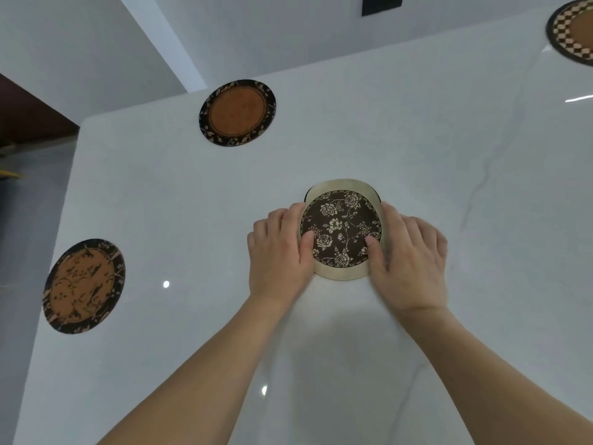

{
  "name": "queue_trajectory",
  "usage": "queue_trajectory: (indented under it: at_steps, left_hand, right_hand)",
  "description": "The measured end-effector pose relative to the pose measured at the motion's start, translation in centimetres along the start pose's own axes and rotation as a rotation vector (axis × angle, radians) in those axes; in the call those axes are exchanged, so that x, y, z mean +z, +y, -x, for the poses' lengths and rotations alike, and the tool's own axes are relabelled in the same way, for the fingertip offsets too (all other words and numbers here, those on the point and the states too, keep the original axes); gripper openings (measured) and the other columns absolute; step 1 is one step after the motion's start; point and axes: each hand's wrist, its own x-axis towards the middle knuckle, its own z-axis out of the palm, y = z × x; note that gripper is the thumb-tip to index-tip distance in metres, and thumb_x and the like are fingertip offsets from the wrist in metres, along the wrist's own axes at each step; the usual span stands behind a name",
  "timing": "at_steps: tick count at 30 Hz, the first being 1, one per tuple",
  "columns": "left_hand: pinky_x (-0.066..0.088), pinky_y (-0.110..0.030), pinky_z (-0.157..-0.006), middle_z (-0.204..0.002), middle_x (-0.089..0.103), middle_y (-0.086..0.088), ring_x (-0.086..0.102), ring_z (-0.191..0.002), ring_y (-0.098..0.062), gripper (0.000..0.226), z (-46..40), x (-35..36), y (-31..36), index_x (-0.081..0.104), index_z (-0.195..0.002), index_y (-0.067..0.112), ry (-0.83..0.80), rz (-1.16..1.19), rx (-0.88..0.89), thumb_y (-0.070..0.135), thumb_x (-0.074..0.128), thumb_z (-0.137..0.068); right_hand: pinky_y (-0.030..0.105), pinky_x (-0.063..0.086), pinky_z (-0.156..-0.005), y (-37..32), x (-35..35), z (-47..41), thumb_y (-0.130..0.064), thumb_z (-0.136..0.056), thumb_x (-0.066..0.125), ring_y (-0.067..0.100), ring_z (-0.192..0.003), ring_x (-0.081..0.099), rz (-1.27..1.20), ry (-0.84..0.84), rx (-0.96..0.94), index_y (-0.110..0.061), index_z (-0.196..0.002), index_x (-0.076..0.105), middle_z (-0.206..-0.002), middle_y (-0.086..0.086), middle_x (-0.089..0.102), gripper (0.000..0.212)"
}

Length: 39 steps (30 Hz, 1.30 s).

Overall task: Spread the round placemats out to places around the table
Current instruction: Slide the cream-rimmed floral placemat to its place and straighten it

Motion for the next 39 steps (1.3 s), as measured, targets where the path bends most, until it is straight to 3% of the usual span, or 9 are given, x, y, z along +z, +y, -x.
queue_trajectory:
  at_steps: [8, 12, 20, 25, 30, 34, 39]
  left_hand:
    - [0.040, -0.039, -0.086, -0.101, 0.063, 0.007, 0.047, -0.088, -0.021, 0.046, 0.3, -0.1, 0.0, 0.041, -0.141, 0.023, 0.007, 0.064, 0.011, 0.020, 0.045, -0.095]
    - [0.040, -0.042, -0.085, -0.104, 0.061, 0.001, 0.049, -0.088, -0.025, 0.047, 0.2, -0.1, 0.2, 0.038, -0.145, 0.018, 0.015, -0.012, 0.013, 0.020, 0.038, -0.098]
    - [0.032, -0.042, -0.098, -0.119, 0.059, -0.006, 0.049, -0.106, -0.029, 0.053, 0.9, 0.1, 0.4, 0.038, -0.143, 0.014, 0.036, 0.021, -0.076, 0.004, 0.035, -0.092]
    - [0.035, -0.042, -0.090, -0.108, 0.061, -0.011, 0.053, -0.100, -0.035, 0.044, 4.5, -1.8, -1.1, 0.048, -0.129, 0.011, 0.071, 0.042, -0.208, 0.001, 0.037, -0.088]
    - [0.044, -0.046, -0.084, -0.094, 0.061, -0.011, 0.055, -0.089, -0.036, 0.023, 10.4, -4.7, -4.7, 0.052, -0.103, 0.007, 0.051, -0.004, -0.288, 0.000, 0.037, -0.087]
    - [0.045, -0.045, -0.089, -0.103, 0.064, -0.011, 0.057, -0.096, -0.034, 0.027, 15.3, -6.3, -6.4, 0.054, -0.111, 0.010, 0.051, 0.067, -0.298, 0.003, 0.039, -0.090]
    - [0.041, -0.040, -0.102, -0.133, 0.059, -0.006, 0.054, -0.120, -0.029, 0.043, 21.0, -7.6, -8.1, 0.045, -0.139, 0.015, -0.034, 0.167, -0.367, 0.012, 0.042, -0.096]
  right_hand:
    - [0.038, 0.025, -0.098, -0.1, 0.4, 0.2, -0.030, -0.096, 0.043, 0.029, -0.094, 0.052, 0.063, -0.004, -0.016, -0.014, -0.143, 0.033, -0.091, 0.002, 0.063, 0.051]
    - [0.038, 0.023, -0.096, 0.0, 0.4, 0.0, -0.032, -0.098, 0.036, 0.028, -0.093, 0.051, 0.076, -0.002, -0.023, -0.013, -0.142, 0.033, -0.089, 0.002, 0.063, 0.049]
    - [0.042, 0.025, -0.100, -0.5, 0.3, 1.1, -0.030, -0.098, 0.033, 0.030, -0.099, 0.052, 0.016, -0.036, -0.085, -0.010, -0.143, 0.030, -0.100, 0.005, 0.065, 0.049]
    - [0.043, 0.029, -0.096, -4.1, 1.2, 3.6, -0.024, -0.098, 0.034, 0.031, -0.105, 0.055, -0.213, -0.035, -0.069, -0.009, -0.142, 0.033, -0.108, 0.007, 0.066, 0.047]
    - [0.040, 0.030, -0.084, -5.7, 1.8, 7.8, -0.022, -0.096, 0.029, 0.031, -0.083, 0.060, -0.206, -0.110, -0.208, -0.014, -0.124, 0.049, -0.077, 0.003, 0.065, 0.035]
    - [0.035, 0.029, -0.085, -6.3, 2.1, 12.1, -0.024, -0.096, 0.031, 0.028, -0.075, 0.059, -0.200, -0.123, -0.285, -0.015, -0.125, 0.051, -0.069, 0.004, 0.065, 0.036]
    - [0.032, 0.027, -0.087, -6.3, 1.7, 18.0, -0.027, -0.097, 0.035, 0.026, -0.075, 0.057, -0.213, -0.125, -0.340, -0.016, -0.126, 0.050, -0.068, 0.002, 0.063, 0.035]
